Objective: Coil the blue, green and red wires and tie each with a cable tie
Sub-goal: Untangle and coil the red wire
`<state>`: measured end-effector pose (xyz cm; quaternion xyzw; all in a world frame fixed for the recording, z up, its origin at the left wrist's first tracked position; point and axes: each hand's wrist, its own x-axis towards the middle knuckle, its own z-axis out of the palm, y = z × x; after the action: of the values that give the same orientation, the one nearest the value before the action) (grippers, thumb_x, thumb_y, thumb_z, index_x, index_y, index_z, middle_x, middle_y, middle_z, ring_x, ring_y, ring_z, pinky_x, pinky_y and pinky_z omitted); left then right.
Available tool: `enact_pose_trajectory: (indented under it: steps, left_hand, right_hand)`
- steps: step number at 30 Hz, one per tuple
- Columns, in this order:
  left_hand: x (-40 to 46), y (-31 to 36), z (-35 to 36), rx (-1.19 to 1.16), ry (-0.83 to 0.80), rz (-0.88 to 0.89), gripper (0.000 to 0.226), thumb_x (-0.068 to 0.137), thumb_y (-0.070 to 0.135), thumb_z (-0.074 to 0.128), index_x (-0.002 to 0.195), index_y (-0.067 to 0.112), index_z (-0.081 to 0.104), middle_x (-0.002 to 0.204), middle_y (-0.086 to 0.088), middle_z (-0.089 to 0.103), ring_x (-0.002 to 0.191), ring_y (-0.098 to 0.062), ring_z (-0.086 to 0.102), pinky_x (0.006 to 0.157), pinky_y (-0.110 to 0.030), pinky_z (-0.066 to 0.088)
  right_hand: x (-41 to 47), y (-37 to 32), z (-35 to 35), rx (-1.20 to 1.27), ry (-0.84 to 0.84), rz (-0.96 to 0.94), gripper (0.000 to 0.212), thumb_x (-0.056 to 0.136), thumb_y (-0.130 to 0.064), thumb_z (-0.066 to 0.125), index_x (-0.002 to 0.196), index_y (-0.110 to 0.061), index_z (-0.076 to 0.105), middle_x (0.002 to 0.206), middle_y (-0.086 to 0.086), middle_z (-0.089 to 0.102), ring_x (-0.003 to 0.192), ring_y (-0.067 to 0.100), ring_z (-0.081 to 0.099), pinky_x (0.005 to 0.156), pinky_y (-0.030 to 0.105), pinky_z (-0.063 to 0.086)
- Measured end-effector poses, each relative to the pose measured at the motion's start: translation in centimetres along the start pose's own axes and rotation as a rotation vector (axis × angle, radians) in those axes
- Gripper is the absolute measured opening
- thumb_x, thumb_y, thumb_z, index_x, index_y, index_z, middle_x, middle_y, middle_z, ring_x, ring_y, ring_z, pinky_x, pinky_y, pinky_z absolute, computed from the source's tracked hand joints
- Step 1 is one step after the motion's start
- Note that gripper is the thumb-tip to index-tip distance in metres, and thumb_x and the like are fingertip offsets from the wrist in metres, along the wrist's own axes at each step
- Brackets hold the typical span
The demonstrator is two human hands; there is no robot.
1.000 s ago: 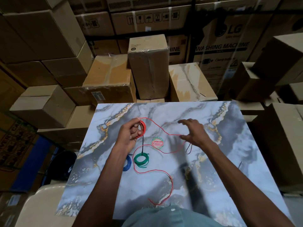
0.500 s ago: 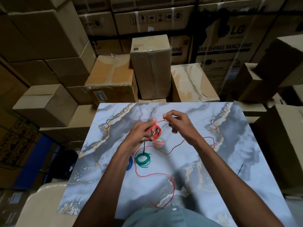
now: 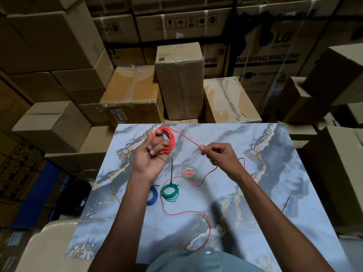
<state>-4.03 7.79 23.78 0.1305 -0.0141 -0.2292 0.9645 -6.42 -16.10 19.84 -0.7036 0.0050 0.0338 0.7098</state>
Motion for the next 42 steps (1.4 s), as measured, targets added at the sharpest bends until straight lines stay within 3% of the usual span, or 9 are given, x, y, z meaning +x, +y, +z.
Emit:
enact_pose_trajectory:
  steps: [5, 9, 12, 19, 22, 27, 32, 36, 42]
  left_hand:
    - [1.4, 2.7, -1.6, -0.285, 0.264, 0.312, 0.036, 0.107, 0.015, 0.037, 0.091, -0.008, 0.059, 0.057, -0.001, 0.046, 0.042, -0.011, 0.043, 0.059, -0.019, 0.045]
    - [1.5, 3.1, -2.0, -0.229, 0.319, 0.379, 0.049, 0.107, 0.011, 0.035, 0.08, -0.013, 0.067, 0.069, -0.004, 0.053, 0.048, -0.012, 0.049, 0.066, -0.018, 0.043]
    - [1.6, 2.7, -2.0, -0.184, 0.331, 0.411, 0.041, 0.107, 0.011, 0.036, 0.088, -0.011, 0.065, 0.072, -0.006, 0.055, 0.051, -0.012, 0.051, 0.07, -0.02, 0.042]
    - [1.9, -1.0, -1.4, 0.383, 0.432, 0.365, 0.029, 0.104, 0.022, 0.042, 0.111, -0.001, 0.058, 0.08, -0.004, 0.065, 0.067, -0.011, 0.062, 0.068, -0.021, 0.053]
    - [1.2, -3.5, -0.7, 0.758, 0.403, 0.264, 0.028, 0.104, 0.022, 0.043, 0.111, 0.002, 0.061, 0.077, -0.002, 0.068, 0.07, -0.012, 0.063, 0.069, -0.022, 0.053]
    - [0.0, -4.9, -0.2, 1.118, 0.259, 0.083, 0.035, 0.106, 0.016, 0.039, 0.087, 0.011, 0.068, 0.067, -0.002, 0.061, 0.06, -0.012, 0.054, 0.06, -0.025, 0.043]
    - [-0.6, -5.2, -0.3, 0.932, 0.179, -0.046, 0.031, 0.103, 0.017, 0.037, 0.086, 0.001, 0.057, 0.053, 0.002, 0.041, 0.05, -0.011, 0.036, 0.052, -0.018, 0.033]
    - [-0.8, -4.8, -0.1, 0.738, 0.197, -0.125, 0.044, 0.106, 0.029, 0.031, 0.086, 0.0, 0.057, 0.049, 0.001, 0.031, 0.05, -0.016, 0.037, 0.068, -0.027, 0.038]
    - [-1.0, -4.8, 0.1, 0.709, 0.164, -0.124, 0.023, 0.102, 0.013, 0.039, 0.086, 0.002, 0.052, 0.051, 0.006, 0.026, 0.04, -0.007, 0.029, 0.074, -0.027, 0.042]
  right_hand:
    - [-0.7, 1.3, 0.3, -0.057, -0.063, -0.001, 0.016, 0.095, -0.015, 0.073, 0.107, -0.008, 0.079, 0.063, 0.004, 0.059, 0.06, 0.013, 0.05, 0.055, 0.022, 0.041]
    - [-1.0, 2.5, 0.3, -0.28, -0.003, -0.064, 0.019, 0.095, -0.022, 0.073, 0.113, -0.025, 0.079, 0.068, 0.0, 0.071, 0.055, 0.011, 0.058, 0.061, 0.024, 0.051]
    - [-1.4, 3.1, 0.6, -0.505, 0.124, -0.169, 0.017, 0.094, -0.024, 0.074, 0.109, -0.026, 0.081, 0.071, -0.012, 0.07, 0.057, 0.006, 0.062, 0.063, 0.022, 0.049]
    - [-2.8, 0.0, 3.5, -1.106, -0.268, -0.484, 0.017, 0.091, -0.028, 0.06, 0.086, -0.021, 0.075, 0.075, 0.0, 0.064, 0.071, 0.028, 0.061, 0.055, 0.033, 0.039]
    - [-2.8, -2.9, 4.9, -1.043, -0.328, -0.536, 0.017, 0.094, -0.028, 0.058, 0.087, -0.021, 0.073, 0.08, -0.002, 0.065, 0.072, 0.023, 0.058, 0.058, 0.032, 0.036]
    - [-1.7, -6.3, 3.6, -0.833, -0.136, -0.577, 0.013, 0.096, -0.026, 0.063, 0.091, -0.028, 0.075, 0.08, -0.013, 0.064, 0.063, 0.003, 0.046, 0.061, 0.028, 0.043]
    - [-0.8, -6.4, 1.8, -0.842, -0.021, -0.544, 0.014, 0.094, -0.029, 0.065, 0.09, -0.025, 0.078, 0.077, -0.01, 0.068, 0.058, 0.0, 0.048, 0.058, 0.026, 0.038]
    - [-0.8, -5.3, 1.1, -0.815, 0.053, -0.514, 0.011, 0.093, -0.028, 0.071, 0.09, -0.024, 0.081, 0.076, -0.009, 0.071, 0.056, 0.002, 0.05, 0.057, 0.017, 0.034]
    - [-1.0, -4.8, 1.1, -0.561, 0.014, -0.273, 0.015, 0.092, -0.034, 0.076, 0.101, -0.023, 0.08, 0.091, -0.011, 0.077, 0.068, 0.004, 0.063, 0.063, 0.014, 0.044]
